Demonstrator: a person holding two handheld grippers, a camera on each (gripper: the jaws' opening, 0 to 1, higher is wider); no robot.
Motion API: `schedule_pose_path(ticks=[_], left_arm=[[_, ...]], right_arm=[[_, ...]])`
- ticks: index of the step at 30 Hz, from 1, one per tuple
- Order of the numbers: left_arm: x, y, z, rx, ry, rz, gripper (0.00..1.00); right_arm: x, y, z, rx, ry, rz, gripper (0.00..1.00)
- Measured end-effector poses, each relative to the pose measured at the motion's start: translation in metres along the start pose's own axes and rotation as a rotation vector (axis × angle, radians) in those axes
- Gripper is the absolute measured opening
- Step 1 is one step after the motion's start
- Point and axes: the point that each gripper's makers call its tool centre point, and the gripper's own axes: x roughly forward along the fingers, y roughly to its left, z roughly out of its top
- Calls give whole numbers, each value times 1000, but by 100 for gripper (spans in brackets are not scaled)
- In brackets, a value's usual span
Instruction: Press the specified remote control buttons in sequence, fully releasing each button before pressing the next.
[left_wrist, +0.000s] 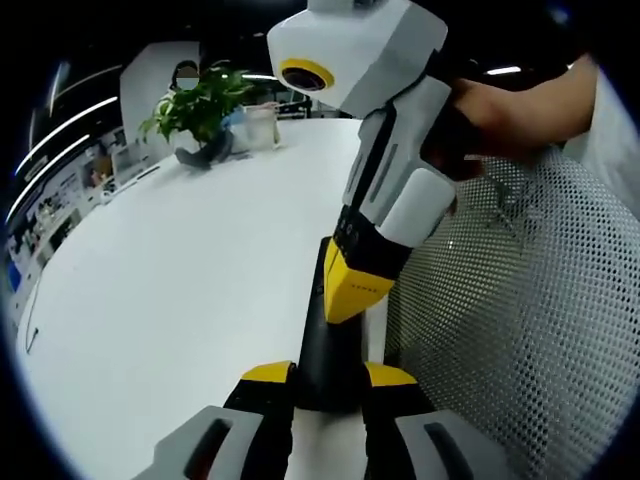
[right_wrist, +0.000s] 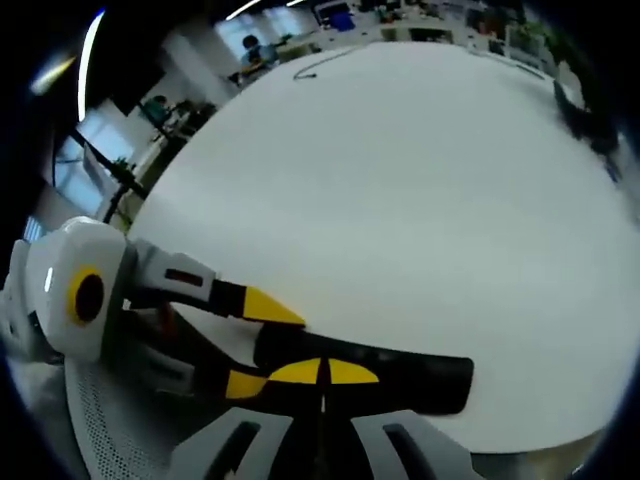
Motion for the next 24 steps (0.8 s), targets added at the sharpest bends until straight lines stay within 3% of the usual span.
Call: schedule_pose_path(ticks=[5,9,13,17,21,24], left_arm=[[0,0,1,0,-8,0,25],[1,0,1,3,-4,0,25],[0,0,1,8,-1,-3,25],[1,0,1,12,4,-11,24],[1,0,1,18,27,-13,24],[0,1,1,11,45,-6,24]], right_arm=[[-2,1,3,71,-11,34,0],[-12,5,20,85,-101,65,0],[-34,1,38,-1,-217,0,0],[-70,6,58,-67,-394,-30,0],[-102,-1,63,-145,-505,-126,12],[-116,-9,64,-138,-562,-169,18]])
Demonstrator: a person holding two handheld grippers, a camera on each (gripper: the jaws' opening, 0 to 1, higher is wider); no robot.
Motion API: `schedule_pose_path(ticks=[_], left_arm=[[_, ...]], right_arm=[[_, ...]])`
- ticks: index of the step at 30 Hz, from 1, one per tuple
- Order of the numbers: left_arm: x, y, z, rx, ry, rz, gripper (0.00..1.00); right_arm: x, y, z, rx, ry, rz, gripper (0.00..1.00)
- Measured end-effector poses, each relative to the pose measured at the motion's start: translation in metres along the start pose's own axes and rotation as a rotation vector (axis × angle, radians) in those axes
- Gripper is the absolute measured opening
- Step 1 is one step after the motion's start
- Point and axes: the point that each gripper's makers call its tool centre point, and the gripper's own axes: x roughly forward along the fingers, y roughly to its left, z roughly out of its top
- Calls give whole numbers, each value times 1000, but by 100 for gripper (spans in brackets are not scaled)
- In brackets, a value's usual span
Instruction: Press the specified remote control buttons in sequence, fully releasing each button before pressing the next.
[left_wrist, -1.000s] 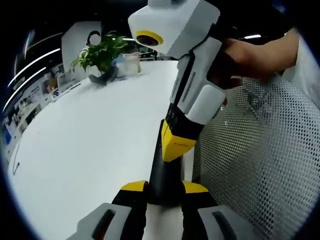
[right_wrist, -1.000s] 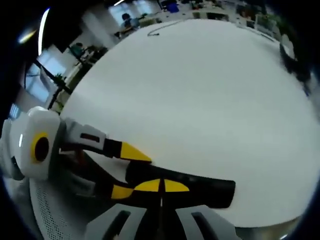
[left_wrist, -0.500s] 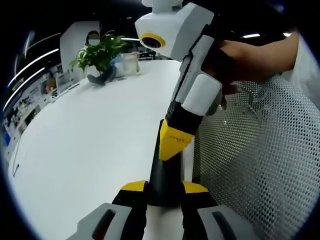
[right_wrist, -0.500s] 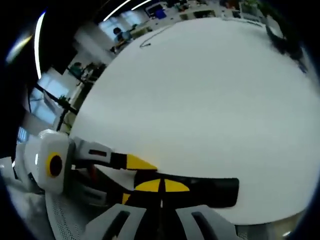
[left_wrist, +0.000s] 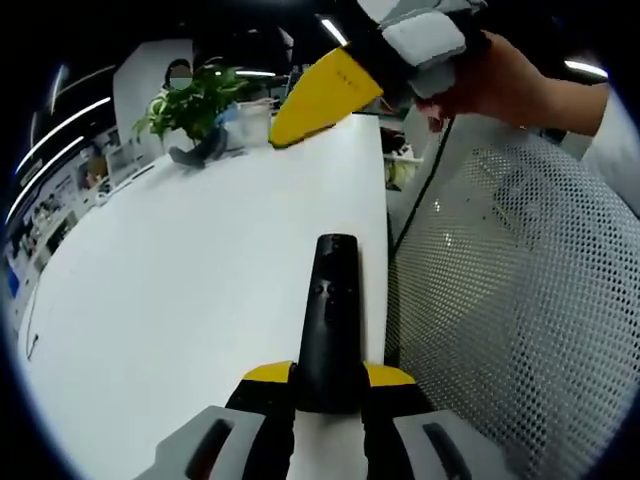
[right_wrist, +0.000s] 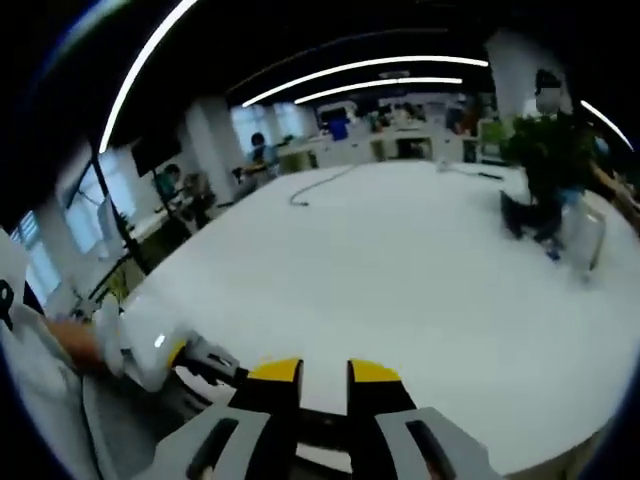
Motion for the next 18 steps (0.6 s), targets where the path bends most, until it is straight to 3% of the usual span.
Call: schedule_pose_path(ticks=[3,7,12,14,18], left_arm=[[-1,3,0,45,10,8,23],[-2,6,-2,33,20,-2,23],[-5,14,-6,38,31,-1,23],[-8,17,-7,44,38,-1,23],[-10,25,-9,47,44,-1,23]], right_arm=[[-4,-14,-3,1,-16,-48,19],[-9,-30,-5,-62,-40,-134,33],[-7,-38,-6,-117,-50,-211,36],[-6,-39,-3,-166,-60,-234,42],[-10,-45,2,-169,-95,-264,57]])
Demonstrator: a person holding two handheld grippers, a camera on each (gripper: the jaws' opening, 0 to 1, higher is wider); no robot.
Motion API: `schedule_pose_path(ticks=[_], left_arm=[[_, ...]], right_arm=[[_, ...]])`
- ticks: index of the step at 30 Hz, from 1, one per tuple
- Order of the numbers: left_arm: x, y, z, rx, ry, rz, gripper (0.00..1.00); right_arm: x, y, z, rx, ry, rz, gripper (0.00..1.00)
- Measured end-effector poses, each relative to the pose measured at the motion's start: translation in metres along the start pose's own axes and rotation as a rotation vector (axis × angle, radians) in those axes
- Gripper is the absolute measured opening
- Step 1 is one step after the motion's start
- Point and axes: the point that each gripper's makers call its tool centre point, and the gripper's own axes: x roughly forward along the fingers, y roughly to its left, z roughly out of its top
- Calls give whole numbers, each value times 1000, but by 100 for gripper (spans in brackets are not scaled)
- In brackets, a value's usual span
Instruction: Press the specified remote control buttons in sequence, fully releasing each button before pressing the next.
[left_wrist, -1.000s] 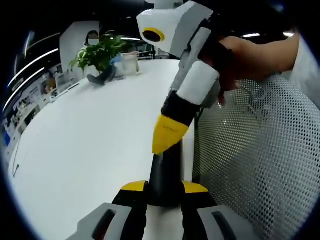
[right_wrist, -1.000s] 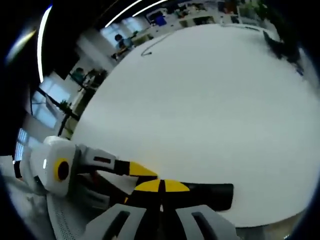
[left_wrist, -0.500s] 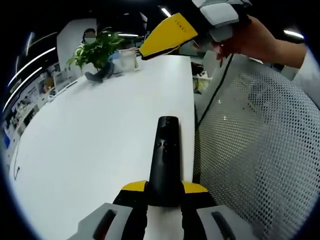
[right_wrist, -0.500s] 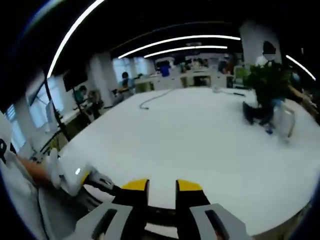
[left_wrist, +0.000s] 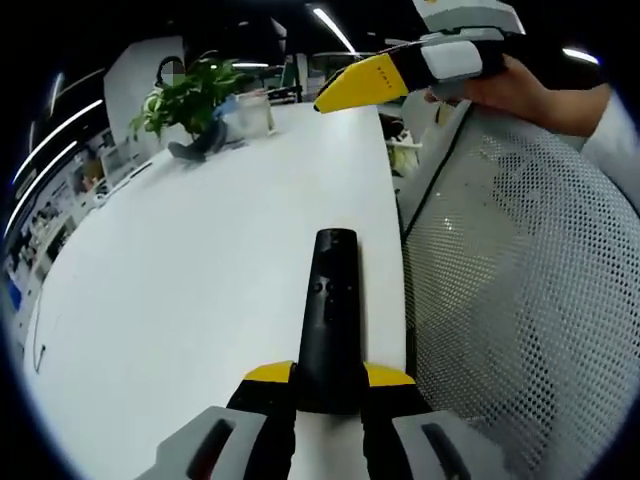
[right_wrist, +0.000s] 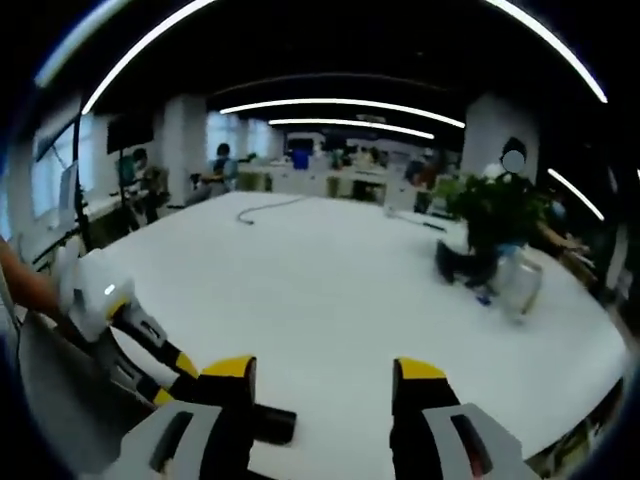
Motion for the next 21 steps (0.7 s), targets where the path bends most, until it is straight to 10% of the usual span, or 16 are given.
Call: schedule_pose_path(ticks=[7,21], left_arm=[[-4,22,-3,14,16,19,23],[-7,83,-2,51,46,55,23]], right_arm=[[1,-7,0,-9,-6,-44,73],[5,-8,-10,-44,52,-68,70]])
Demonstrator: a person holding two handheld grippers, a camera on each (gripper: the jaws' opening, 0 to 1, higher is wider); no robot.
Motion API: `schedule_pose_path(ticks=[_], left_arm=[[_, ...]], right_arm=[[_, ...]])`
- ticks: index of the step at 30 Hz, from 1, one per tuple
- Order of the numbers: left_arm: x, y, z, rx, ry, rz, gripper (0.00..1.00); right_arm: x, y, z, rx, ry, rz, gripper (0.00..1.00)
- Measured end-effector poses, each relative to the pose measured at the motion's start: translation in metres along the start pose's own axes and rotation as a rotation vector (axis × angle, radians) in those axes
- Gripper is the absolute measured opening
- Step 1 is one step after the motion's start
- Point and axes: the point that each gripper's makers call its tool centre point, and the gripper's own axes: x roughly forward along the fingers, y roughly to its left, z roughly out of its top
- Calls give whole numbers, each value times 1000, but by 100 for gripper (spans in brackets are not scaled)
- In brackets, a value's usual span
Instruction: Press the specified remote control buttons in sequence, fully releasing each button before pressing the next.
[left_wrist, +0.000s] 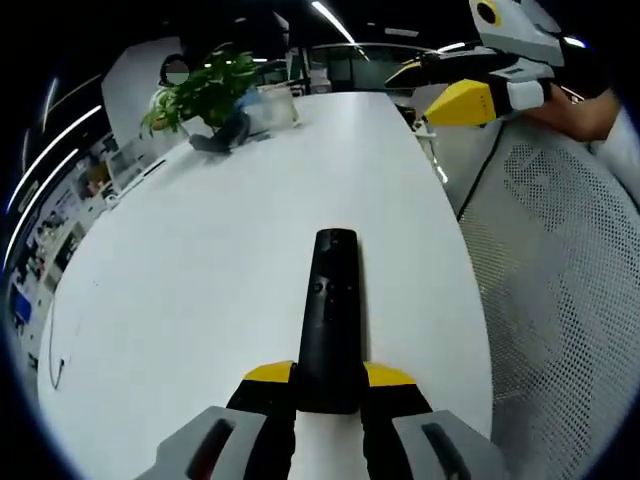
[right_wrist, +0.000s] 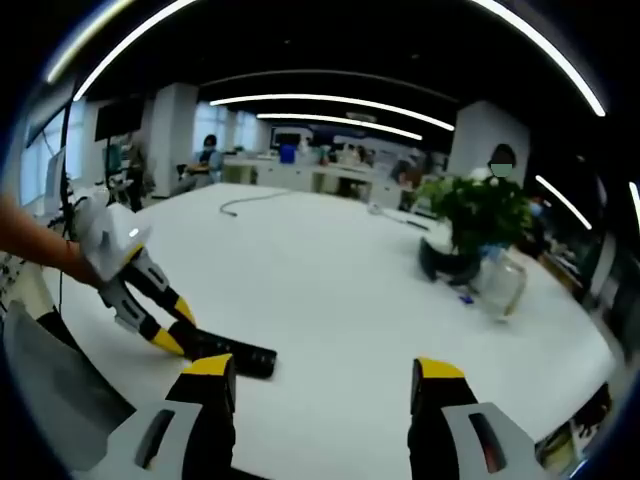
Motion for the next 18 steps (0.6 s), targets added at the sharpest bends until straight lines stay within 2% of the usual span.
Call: schedule_pose_path(ticks=[10,18], left_arm=[[4,50,0,25,26,32,23],[10,90,-1,82,68,45,23]], right_arm=[[3,0,-6,-2,36,1,70],[4,1,-9,-8,54,5,70]])
